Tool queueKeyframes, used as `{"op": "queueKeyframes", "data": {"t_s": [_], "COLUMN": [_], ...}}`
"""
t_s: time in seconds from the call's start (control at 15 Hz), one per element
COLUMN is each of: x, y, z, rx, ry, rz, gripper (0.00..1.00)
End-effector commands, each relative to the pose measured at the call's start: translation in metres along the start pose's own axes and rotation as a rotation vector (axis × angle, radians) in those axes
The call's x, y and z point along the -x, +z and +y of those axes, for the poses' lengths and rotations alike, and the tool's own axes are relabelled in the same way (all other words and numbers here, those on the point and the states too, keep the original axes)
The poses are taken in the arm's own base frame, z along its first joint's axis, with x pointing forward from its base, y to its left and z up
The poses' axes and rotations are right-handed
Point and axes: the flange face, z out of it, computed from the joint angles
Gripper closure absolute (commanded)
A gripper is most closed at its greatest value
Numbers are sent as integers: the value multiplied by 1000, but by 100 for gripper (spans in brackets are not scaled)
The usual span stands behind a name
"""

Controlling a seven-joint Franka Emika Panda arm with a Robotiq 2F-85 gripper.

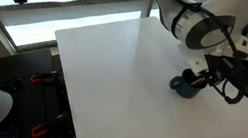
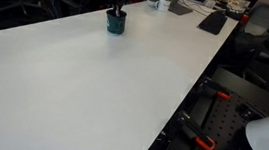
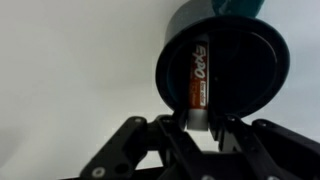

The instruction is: Take the marker out of the mug.

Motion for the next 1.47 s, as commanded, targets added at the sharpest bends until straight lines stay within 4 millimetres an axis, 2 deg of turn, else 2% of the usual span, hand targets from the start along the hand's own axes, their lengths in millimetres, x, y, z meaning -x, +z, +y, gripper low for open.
{"op": "queueKeyframes", "data": {"t_s": [0.0,0.4,0.8,1.13,1.4], "x": [10,6,-3,-8,-3], "y": [-5,-34,-72,-111,-144], "z": [6,7,-2,-24,-52], "rx": [0,38,56,29,-12], "ry": [-9,-16,-47,-103,-156], "rz": [-26,-71,-91,-84,-78], "gripper": [94,94,94,94,94]}}
